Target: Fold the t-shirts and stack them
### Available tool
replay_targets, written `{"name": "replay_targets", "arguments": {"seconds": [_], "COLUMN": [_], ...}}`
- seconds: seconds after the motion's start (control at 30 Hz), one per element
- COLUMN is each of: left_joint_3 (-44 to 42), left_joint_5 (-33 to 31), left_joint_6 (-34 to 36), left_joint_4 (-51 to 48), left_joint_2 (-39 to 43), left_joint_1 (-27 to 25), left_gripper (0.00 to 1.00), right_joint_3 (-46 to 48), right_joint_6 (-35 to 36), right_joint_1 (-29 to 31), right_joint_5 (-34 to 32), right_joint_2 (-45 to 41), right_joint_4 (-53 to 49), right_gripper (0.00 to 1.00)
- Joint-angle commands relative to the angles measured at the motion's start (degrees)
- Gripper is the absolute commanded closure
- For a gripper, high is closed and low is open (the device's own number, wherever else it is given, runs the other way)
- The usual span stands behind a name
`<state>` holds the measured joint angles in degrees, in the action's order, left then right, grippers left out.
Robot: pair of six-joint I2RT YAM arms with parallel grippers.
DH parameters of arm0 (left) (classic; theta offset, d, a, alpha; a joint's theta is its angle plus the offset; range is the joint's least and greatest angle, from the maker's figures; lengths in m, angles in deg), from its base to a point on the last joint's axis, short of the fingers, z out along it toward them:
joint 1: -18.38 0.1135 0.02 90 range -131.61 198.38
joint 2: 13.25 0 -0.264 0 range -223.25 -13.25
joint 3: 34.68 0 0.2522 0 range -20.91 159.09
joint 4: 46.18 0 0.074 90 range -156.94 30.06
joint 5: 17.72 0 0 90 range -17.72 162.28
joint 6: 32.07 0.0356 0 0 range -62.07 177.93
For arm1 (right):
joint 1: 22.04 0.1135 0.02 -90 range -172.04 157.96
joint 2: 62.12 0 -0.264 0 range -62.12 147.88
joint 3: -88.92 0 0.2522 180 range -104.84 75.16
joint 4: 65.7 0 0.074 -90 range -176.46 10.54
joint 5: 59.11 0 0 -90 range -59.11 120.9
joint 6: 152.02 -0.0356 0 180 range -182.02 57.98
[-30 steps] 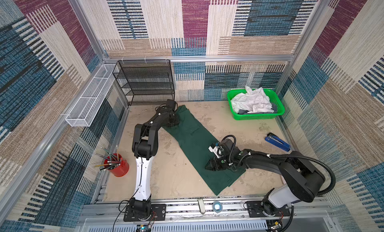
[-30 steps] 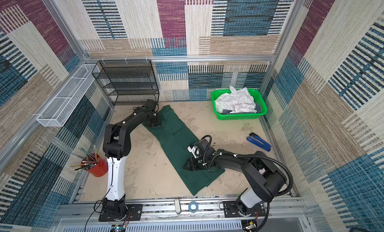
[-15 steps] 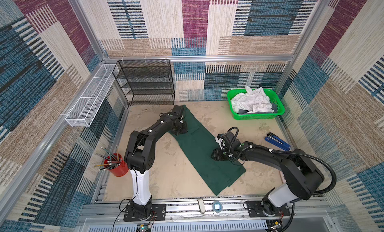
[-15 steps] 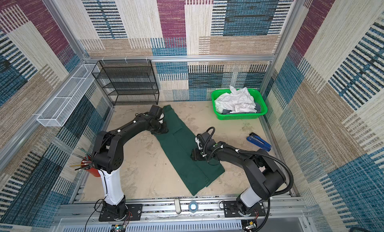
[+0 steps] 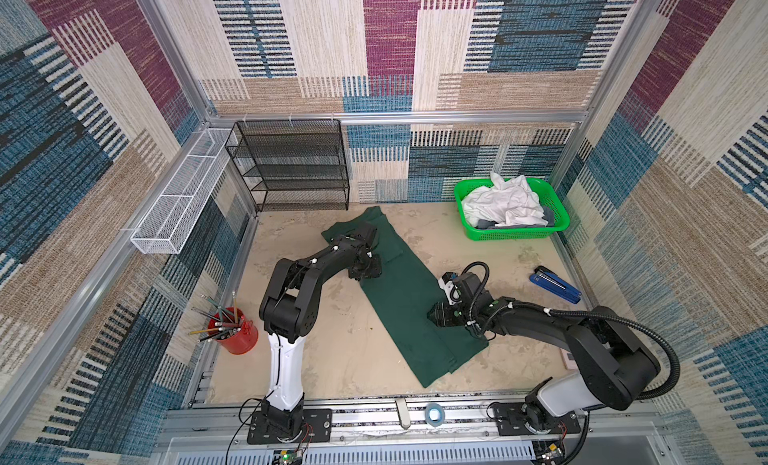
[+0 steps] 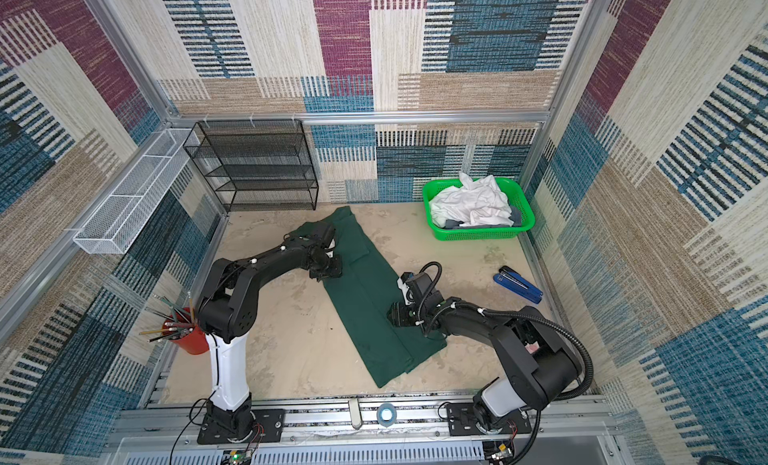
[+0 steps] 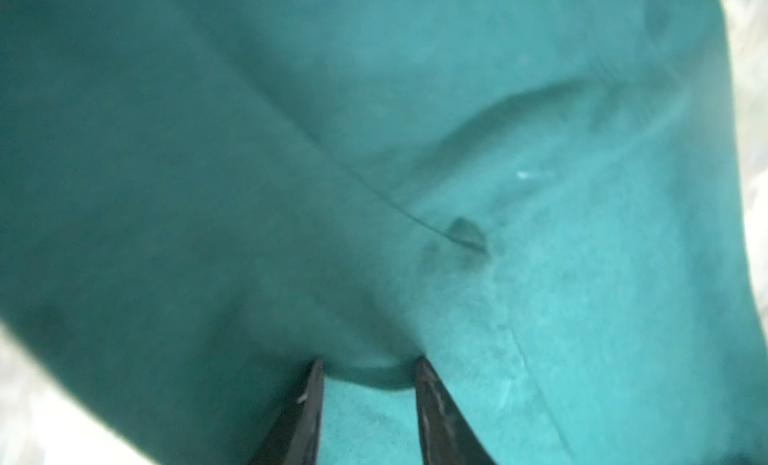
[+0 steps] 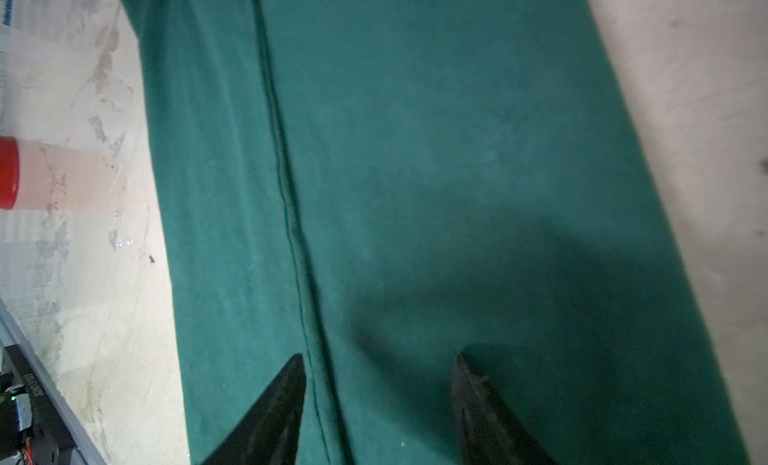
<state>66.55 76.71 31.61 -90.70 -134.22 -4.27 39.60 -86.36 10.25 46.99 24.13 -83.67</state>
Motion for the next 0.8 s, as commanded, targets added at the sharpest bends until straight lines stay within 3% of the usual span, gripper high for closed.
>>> {"name": "replay_targets", "arguments": {"seconds": [0.0,0.3,0.4,0.6,0.77], "left_joint_3": [2.52,14.69,15.97,-2.6,-21.25], "left_joint_5": [-3.53,-2.2,-0.9,2.29,5.15], "left_joint_6": [0.39,3.26,4.65,2.51,-2.23], "left_joint_4": [-4.91,-8.45,-9.21,-3.93,-6.31], "left_joint_2": [-4.07,-10.24,-8.75,10.06,25.78], "left_joint_1": [0.89,3.49,3.67,2.25,-1.72], "left_gripper": [0.61,0.61,0.61,0.6,0.6], "right_joint_3": [1.08,-4.43,-7.69,-8.89,-3.53], "right_joint_6": [-1.32,-3.7,-3.67,-4.86,-7.42], "right_joint_1": [0.94,5.21,5.27,5.12,5.12], "right_joint_5": [3.34,8.84,5.84,-5.73,-5.18], "right_joint_2": [1.01,6.05,5.11,-3.13,-8.81], "right_joint_4": [-6.34,-1.68,-3.97,-13.18,-19.36], "right_gripper": [0.42,0.43,0.43,0.41,0.41]}}
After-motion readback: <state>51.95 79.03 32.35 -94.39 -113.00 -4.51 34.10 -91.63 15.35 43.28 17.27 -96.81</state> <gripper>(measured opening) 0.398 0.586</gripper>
